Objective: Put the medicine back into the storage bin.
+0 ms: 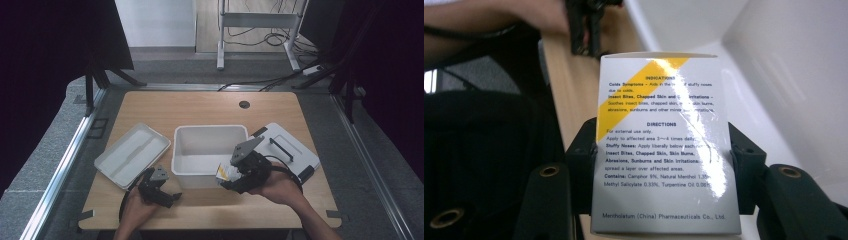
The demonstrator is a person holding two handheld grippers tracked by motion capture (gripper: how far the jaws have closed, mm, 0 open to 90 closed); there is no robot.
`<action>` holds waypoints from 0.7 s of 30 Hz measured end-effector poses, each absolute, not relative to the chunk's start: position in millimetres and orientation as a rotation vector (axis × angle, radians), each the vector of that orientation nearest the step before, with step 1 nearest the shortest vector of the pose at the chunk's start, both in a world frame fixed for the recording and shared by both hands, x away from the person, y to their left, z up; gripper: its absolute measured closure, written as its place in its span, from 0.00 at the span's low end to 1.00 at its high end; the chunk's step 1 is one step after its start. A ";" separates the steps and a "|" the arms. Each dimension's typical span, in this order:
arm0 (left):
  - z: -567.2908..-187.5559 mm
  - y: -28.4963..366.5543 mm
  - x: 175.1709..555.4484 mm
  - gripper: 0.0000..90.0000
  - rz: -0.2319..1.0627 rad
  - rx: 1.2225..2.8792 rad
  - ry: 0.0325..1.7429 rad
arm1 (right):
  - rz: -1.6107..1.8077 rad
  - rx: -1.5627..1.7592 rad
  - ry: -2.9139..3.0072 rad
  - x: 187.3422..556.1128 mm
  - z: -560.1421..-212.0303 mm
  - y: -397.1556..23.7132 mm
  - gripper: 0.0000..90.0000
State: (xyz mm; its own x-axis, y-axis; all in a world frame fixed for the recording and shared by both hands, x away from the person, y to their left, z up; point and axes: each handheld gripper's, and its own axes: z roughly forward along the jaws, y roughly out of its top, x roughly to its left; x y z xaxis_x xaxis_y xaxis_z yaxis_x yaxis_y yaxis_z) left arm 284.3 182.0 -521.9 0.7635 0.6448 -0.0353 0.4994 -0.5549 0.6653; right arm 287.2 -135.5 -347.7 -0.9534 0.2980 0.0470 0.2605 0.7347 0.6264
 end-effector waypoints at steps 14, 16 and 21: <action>-521.9 182.0 284.3 0.00 0.279 2.278 0.851 | 0.951 0.611 2.723 343.4 -342.9 -125.2 0.51; -521.9 182.0 284.3 0.00 0.278 2.278 0.851 | 0.952 0.628 2.715 350.7 -347.2 -122.5 0.51; -522.0 182.0 284.3 0.00 0.280 2.278 0.851 | 0.904 0.664 2.704 365.4 -362.7 -113.9 0.51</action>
State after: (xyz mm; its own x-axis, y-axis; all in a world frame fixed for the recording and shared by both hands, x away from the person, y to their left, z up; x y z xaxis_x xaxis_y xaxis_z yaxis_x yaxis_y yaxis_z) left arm 284.3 182.0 -522.0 0.7630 0.6455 -0.0345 0.4994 -0.5547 0.6655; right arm 365.4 -113.9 -362.7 -0.8753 0.4800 -0.0582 0.3485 0.7097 0.6124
